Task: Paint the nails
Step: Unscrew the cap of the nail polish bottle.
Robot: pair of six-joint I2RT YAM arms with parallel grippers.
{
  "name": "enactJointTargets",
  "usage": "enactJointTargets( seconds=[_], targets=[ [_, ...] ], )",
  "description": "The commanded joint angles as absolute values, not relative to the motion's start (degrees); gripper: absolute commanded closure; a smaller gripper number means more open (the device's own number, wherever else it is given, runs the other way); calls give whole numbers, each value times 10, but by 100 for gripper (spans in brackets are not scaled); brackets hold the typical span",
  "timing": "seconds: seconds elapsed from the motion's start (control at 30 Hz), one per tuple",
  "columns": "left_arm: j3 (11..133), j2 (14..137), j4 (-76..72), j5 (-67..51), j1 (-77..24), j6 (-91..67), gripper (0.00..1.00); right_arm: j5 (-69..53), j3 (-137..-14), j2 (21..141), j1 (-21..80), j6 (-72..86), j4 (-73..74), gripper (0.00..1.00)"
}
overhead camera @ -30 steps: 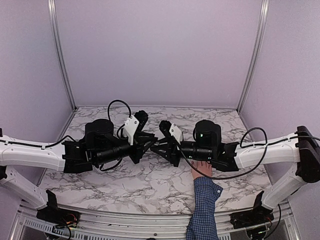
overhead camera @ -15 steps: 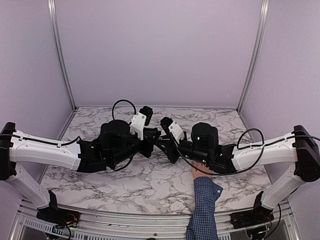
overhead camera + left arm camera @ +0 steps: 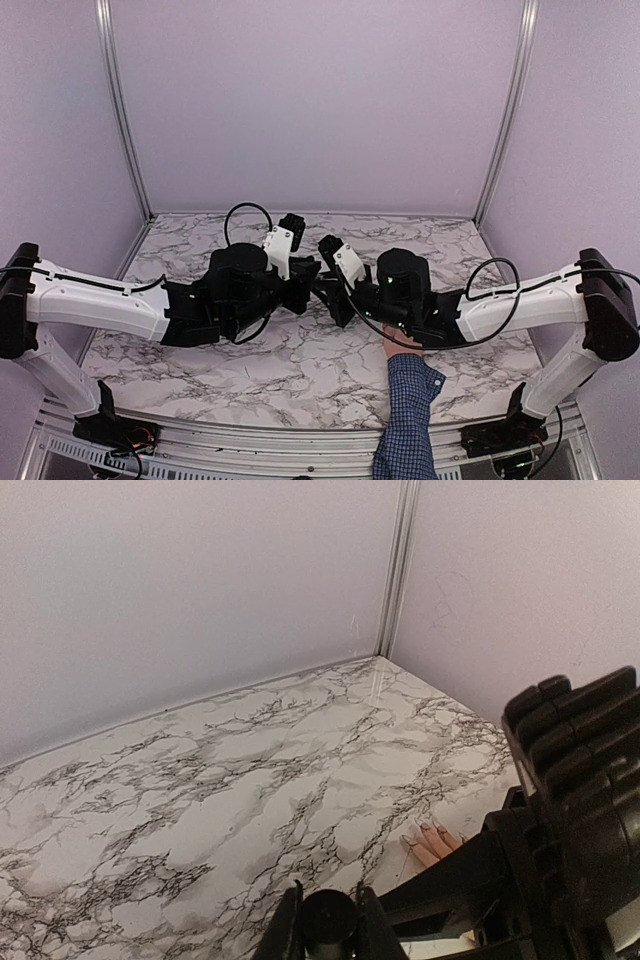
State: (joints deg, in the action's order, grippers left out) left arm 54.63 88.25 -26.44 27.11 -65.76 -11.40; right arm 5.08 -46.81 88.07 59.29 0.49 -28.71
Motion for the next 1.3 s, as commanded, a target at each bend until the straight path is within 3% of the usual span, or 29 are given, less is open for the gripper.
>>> enactJointTargets(
  seconds=[0.0, 0.2, 0.33, 0.57, 0.83, 1.27],
  targets=[
    [552, 872, -256, 304, -654, -97, 87, 49, -487, 869, 600, 16, -313, 100],
    [548, 849, -256, 296, -654, -81, 67, 44, -477, 859, 600, 15, -310, 100],
    [541, 827, -255, 284, -653, -76, 48, 38, -472, 855, 599, 16, -305, 100],
    [511, 764, -253, 205, -650, -25, 28, -37, -455, 833, 586, 10, -299, 100],
    [442, 632, -243, -48, -611, 22, 21, -231, -438, 796, 577, -29, -280, 100],
    [412, 567, -199, -342, -609, 111, 26, -526, -467, 791, 576, -93, -196, 100]
  ],
)
